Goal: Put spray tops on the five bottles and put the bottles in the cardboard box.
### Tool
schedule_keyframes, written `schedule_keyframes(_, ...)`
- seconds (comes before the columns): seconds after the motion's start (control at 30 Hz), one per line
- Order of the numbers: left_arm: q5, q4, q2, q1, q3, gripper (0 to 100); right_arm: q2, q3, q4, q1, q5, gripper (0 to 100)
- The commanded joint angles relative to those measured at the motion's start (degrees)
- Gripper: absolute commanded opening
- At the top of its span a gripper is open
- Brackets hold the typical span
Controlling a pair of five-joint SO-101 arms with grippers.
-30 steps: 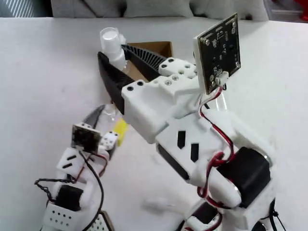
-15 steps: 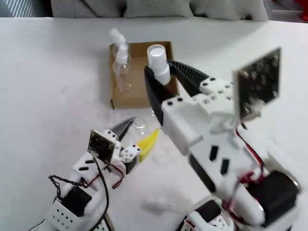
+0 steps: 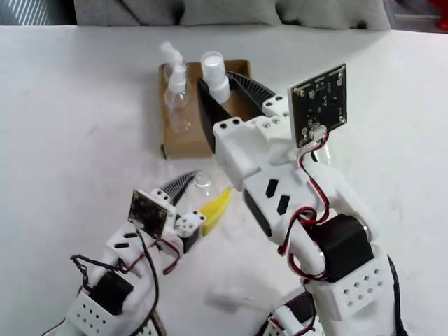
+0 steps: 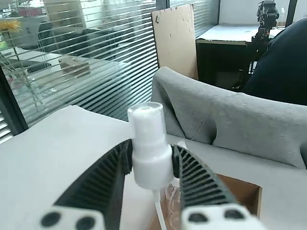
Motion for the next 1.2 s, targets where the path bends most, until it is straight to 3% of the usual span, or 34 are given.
schedule_keyframes(0.0, -4.2, 1.8, -0.9, 0.5, -0.2, 8, 0.8, -0.1, -2.0, -1.0, 0.8, 1.6)
schedule_keyframes(0.77, -4.8, 2.5, -0.9, 0.5, -0.2, 8, 2.4, 0.0, 2.2, -3.5, 0.2, 1.6)
schedule_keyframes(0.93, -4.7, 2.0, -0.9, -2.4, -0.2, 8, 2.3, 1.8, 2.1, -3.6, 0.2, 1.6)
schedule_keyframes(1.17, -4.7, 2.0, -0.9, -2.5, -0.2, 8, 2.3, 4.7, 1.8, -7.5, 0.2, 1.6)
